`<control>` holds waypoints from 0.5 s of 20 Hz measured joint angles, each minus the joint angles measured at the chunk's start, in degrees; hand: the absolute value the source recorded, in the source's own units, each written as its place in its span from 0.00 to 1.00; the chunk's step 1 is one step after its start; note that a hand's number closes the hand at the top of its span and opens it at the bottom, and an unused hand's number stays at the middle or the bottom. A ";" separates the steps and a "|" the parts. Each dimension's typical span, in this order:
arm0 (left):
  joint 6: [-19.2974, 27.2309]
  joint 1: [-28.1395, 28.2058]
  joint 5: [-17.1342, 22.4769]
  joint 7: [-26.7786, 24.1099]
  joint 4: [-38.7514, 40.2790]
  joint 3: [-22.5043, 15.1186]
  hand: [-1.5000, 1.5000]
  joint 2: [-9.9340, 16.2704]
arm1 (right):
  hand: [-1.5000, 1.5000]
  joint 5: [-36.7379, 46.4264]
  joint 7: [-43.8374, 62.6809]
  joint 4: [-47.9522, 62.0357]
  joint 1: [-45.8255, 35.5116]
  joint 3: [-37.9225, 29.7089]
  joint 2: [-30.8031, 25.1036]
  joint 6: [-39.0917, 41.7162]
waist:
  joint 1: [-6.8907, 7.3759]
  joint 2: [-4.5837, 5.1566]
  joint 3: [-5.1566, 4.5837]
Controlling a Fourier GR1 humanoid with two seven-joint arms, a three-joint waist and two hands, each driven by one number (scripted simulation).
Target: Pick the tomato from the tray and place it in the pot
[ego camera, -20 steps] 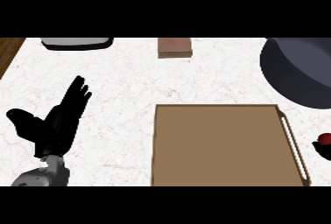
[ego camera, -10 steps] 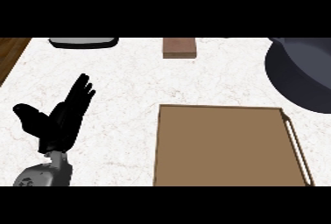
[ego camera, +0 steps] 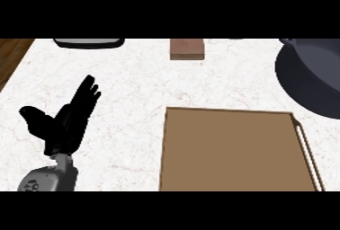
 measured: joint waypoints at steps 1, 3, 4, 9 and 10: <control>0.07 -0.50 0.06 0.68 -0.29 -0.01 0.50 -0.02 | 1.00 -0.16 0.57 1.74 -2.28 0.70 -0.69 0.04 | 0.10 0.02 0.02; 0.16 -0.79 -0.43 0.64 0.09 -0.56 0.50 -0.39 | 1.00 0.73 0.68 6.94 -6.63 2.79 -1.63 -1.47 | 0.43 0.11 0.01; 0.11 -0.88 -0.42 0.96 -0.33 -0.51 0.50 -0.28 | 1.00 0.88 0.99 8.82 -8.38 3.65 -1.75 -1.95 | 0.44 0.11 0.01; 0.21 -0.53 -0.80 1.58 -1.15 -1.15 0.50 -0.74 | 1.00 3.20 -0.93 23.25 -15.98 6.31 -2.92 -7.12 | 0.79 0.24 0.03; 0.35 -0.01 -1.13 1.61 -1.75 -1.55 0.50 -0.91 | 1.00 3.87 -1.64 26.37 -17.20 6.82 -2.96 -8.49 | 0.93 0.26 0.04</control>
